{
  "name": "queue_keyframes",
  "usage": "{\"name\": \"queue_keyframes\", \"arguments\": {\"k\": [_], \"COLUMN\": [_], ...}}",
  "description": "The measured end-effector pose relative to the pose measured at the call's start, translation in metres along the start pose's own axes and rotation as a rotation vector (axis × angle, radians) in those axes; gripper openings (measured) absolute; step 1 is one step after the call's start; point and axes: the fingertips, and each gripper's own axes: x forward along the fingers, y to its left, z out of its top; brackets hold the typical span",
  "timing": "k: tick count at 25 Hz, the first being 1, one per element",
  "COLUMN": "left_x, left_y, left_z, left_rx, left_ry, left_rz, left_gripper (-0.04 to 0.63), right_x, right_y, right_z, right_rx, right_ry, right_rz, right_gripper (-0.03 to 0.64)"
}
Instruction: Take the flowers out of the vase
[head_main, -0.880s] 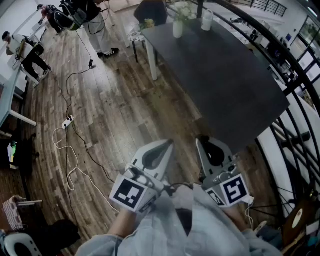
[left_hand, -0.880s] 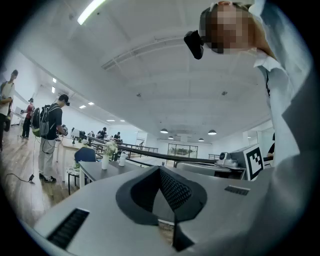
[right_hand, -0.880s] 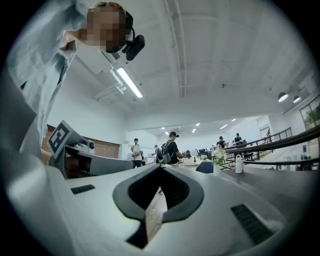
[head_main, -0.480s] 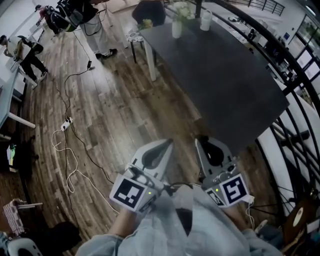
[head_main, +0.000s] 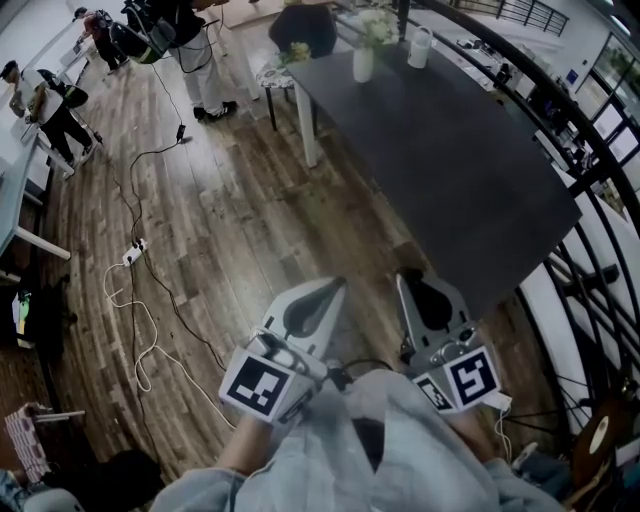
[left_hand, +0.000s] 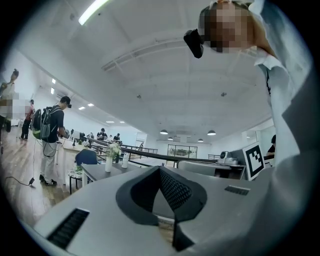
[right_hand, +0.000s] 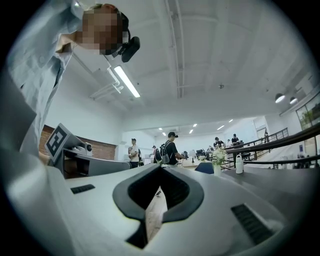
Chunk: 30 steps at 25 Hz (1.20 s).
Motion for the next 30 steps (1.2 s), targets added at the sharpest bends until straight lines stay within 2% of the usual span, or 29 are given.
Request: {"name": "queue_keyframes", "arguments": {"k": [7,12,21,30], "left_x": [-0.017,-0.022,-0.017,0.02], "left_y": [0.026,0.039,0.067,0.107], "left_z": [0.0,0.0,0.003,0.011], "left_rx": [0.019,0.017,0.002,0.007], "left_ry": [-0.004,0.002,-0.008,-0.017], "left_rz": [0.004,0.024,0.099,0.166], "left_gripper": [0.009,0.009,0.009,0.009], "right_x": [0.019,0.031,0.064,0.121], "right_y": [0.022,0.028,0.018,-0.012], "right_z": [-0.005,-0.006,-0.009,-0.013], "right_rx": [-0.067,-0.07,-0.067,-0.049], "right_ry": [0.01,0.028,0.032,0.027], "right_rz": [-0.005,0.013,0.074,0.161], "right_gripper": [0.002,0.003,0.002,0.003]}}
